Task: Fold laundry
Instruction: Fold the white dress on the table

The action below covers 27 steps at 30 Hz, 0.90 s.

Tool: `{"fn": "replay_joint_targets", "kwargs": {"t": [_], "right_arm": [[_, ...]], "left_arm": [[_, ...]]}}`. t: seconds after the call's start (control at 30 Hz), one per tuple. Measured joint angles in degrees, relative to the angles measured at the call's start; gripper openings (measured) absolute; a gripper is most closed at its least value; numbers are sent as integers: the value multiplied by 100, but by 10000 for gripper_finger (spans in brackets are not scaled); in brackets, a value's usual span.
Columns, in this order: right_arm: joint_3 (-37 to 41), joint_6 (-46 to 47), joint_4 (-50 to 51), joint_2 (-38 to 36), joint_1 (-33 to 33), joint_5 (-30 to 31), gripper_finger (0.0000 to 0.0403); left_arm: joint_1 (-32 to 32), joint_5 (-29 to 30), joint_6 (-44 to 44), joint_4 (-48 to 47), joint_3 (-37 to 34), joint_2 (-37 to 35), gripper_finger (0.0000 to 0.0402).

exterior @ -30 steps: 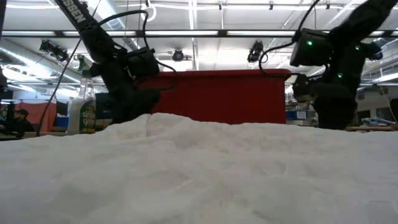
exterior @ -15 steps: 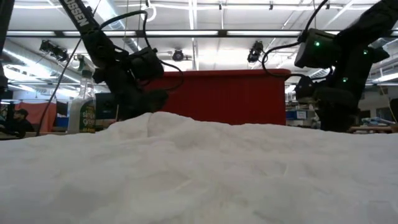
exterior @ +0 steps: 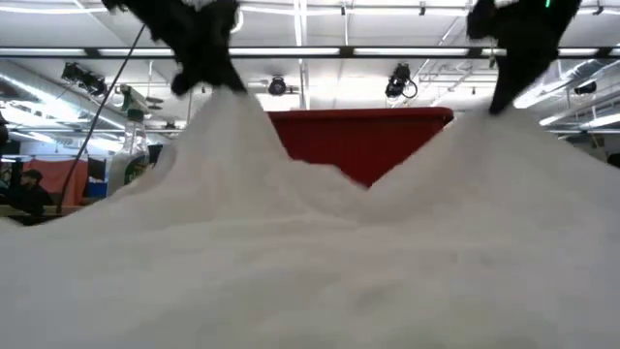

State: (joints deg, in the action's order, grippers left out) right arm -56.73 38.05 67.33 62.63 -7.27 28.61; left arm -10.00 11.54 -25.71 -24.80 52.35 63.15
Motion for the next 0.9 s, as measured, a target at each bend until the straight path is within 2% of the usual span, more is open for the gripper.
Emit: {"fn": "replay_joint_targets", "kwargs": {"t": [0.17,0.33,0.6,0.77,0.9], "right_arm": [[-1188,263,1053,-312,-318,867,1],[-2367,269,1509,-535,-481,1553,0],[-3829,-212,1306,-594,-966,1787,0],[-4607,-876,621,-662,-1405,1781,0],[-4927,-1514,-114,-765,-1562,1750,0]], "left_arm": [[427,1085,456,-723,910,-788,1],[851,2051,1240,-1552,2092,-869,0],[1212,2315,2329,-1848,3626,-604,0],[1427,2331,2722,-2357,4604,-450,0],[1644,2331,2950,-2491,5145,-314,0]]}}
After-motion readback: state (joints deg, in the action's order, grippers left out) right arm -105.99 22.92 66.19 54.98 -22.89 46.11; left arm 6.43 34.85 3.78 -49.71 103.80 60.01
